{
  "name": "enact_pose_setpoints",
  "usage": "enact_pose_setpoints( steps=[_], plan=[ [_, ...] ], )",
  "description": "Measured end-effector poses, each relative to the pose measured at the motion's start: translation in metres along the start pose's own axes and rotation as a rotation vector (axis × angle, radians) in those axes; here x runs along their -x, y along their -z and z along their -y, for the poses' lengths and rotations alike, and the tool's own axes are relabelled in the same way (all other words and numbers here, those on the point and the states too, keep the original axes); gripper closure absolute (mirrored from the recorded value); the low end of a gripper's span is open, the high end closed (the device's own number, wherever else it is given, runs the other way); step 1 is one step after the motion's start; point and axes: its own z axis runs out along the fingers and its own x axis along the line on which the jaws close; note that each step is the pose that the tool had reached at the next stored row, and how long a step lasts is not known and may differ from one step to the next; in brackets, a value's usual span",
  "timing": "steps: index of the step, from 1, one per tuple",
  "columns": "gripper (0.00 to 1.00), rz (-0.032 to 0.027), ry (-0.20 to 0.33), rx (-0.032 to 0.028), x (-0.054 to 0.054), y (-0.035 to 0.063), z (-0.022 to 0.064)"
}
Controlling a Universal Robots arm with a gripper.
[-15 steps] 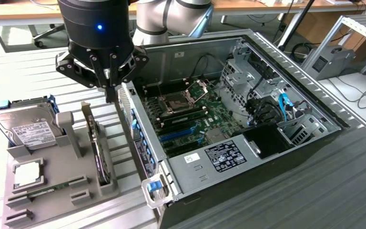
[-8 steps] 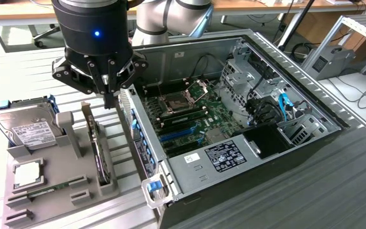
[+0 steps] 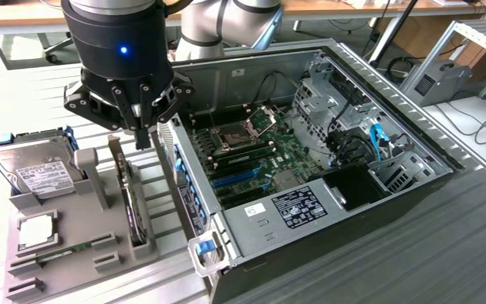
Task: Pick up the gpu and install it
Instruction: 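Reach for the gpu, then pick up the gpu and move the gpu toward the slot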
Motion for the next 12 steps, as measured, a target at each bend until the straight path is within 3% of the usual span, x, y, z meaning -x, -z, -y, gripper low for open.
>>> enact_pose_setpoints(
  steps=[12],
  plan=[
    [0.89,0.0000,0.000,0.0001,-0.0016,0.0001,0.0016]
  ],
)
